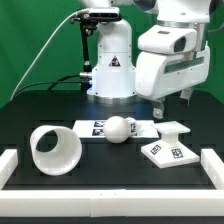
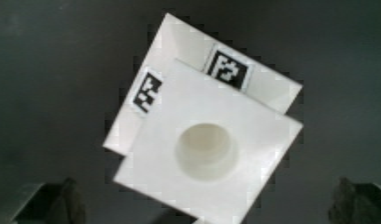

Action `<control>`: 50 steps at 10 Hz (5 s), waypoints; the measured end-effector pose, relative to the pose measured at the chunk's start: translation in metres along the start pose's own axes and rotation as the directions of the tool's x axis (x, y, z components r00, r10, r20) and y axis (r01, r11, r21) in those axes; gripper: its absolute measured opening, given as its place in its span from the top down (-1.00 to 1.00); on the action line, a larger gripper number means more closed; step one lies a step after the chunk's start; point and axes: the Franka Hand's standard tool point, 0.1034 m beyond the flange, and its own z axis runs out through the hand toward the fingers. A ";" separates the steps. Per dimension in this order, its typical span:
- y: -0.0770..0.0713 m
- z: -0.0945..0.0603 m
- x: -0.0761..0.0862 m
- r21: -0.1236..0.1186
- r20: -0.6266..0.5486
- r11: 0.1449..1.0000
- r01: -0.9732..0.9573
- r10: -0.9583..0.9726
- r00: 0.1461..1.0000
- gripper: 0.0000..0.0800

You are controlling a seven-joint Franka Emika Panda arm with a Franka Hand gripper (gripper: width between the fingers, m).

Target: Assemble lamp

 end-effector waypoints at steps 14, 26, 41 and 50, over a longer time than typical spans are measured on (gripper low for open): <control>-0.015 0.053 0.000 0.056 -0.062 0.941 -0.333 0.336 0.940 -0.75; 0.003 0.045 0.015 0.065 -0.014 0.796 -0.602 0.604 0.797 -0.33; 0.083 0.051 0.104 0.085 -0.007 0.666 -0.741 0.744 0.668 -0.33; 0.074 -0.001 0.070 0.081 0.030 0.640 -0.764 0.765 0.644 -0.74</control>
Offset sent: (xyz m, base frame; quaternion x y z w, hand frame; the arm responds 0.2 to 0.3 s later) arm 0.0000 0.0000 0.0000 0.0000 0.0000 0.0000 1.0000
